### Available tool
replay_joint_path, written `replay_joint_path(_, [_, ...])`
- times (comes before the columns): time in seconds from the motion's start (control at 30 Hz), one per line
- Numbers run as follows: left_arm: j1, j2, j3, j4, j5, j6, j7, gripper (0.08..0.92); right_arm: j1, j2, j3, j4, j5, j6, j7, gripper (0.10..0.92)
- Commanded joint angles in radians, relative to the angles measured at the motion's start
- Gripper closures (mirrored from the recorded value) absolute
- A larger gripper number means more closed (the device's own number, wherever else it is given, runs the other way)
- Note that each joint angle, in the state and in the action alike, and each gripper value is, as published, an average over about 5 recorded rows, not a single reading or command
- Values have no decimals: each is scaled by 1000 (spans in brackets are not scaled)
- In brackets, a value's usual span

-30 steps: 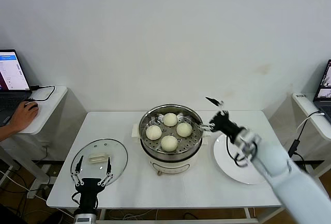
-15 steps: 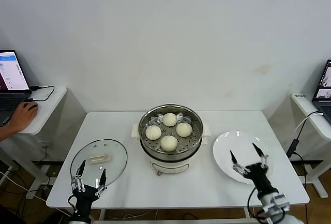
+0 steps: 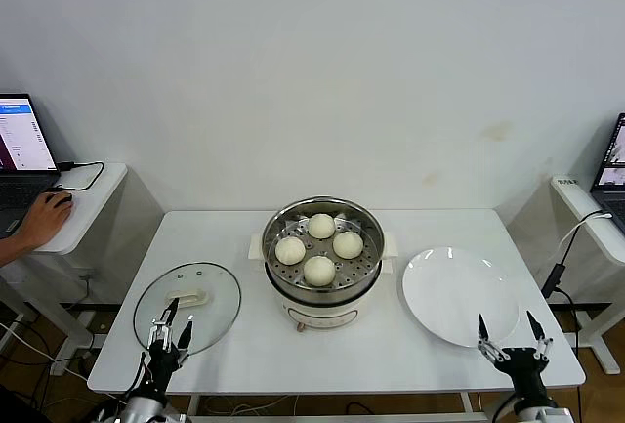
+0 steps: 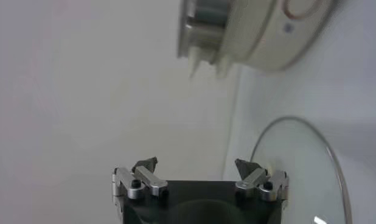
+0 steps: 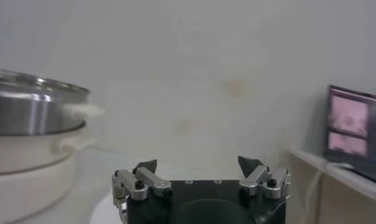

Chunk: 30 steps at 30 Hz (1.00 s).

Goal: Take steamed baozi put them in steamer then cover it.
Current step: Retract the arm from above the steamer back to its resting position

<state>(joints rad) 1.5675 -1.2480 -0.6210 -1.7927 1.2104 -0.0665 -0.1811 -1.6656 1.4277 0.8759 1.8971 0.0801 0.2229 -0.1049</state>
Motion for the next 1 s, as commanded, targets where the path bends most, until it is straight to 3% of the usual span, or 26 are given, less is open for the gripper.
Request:
replay_joint_path(0.03, [-221,58,4,241,117,18,34,177,-51,67,55,-1,-32,18,29,202])
replay_joint_path(0.4, [-352,76,29,362,104,10,46,177,-58,98,70,-7,-52,26,33,202])
replay_joint_path(1.0, [-410,55,59,411,107,3,61,177,-57,99,72,-27,-58,32,31,203])
